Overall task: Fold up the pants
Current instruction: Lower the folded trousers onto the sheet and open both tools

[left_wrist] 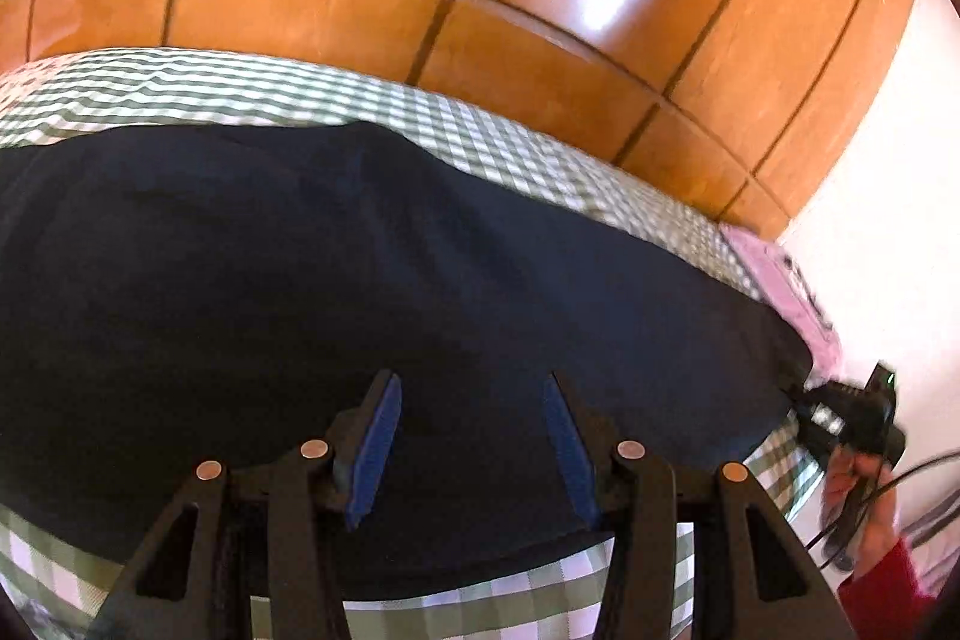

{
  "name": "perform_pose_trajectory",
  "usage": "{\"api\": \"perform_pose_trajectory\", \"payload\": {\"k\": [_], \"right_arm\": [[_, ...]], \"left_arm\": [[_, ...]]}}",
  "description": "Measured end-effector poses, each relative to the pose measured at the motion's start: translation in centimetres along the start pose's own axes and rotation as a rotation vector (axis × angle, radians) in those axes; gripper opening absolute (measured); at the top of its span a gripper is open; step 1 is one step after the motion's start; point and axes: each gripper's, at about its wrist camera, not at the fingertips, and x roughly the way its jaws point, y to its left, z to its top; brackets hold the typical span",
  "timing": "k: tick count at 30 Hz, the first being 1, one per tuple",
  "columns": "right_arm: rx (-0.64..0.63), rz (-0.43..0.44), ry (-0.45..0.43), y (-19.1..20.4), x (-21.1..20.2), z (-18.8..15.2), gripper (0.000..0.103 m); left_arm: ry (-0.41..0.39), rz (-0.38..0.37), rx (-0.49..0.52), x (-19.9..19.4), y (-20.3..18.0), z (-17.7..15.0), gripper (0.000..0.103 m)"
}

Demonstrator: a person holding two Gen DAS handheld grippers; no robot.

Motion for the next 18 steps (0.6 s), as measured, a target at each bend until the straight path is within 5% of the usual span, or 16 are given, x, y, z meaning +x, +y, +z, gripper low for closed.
{"api": "perform_pose_trajectory", "payload": {"k": [8,16,18], "right_arm": [[-0.120,0.083,0.100,4.2,1.0,-3.8,0.039],[-0.299,0.145,0.262,9.2,4.1,-9.3,0.038],[-0.346,0.136,0.294,9.6,4.6,-10.3,0.012]], "left_arm": [[-0.001,0.044,0.051,0.4,-0.9,-0.7,0.051],[-0.013,0.025,0.034,0.4,-0.7,-0.5,0.051],[-0.012,0.025,0.032,0.5,-0.8,-0.4,0.051]]}}
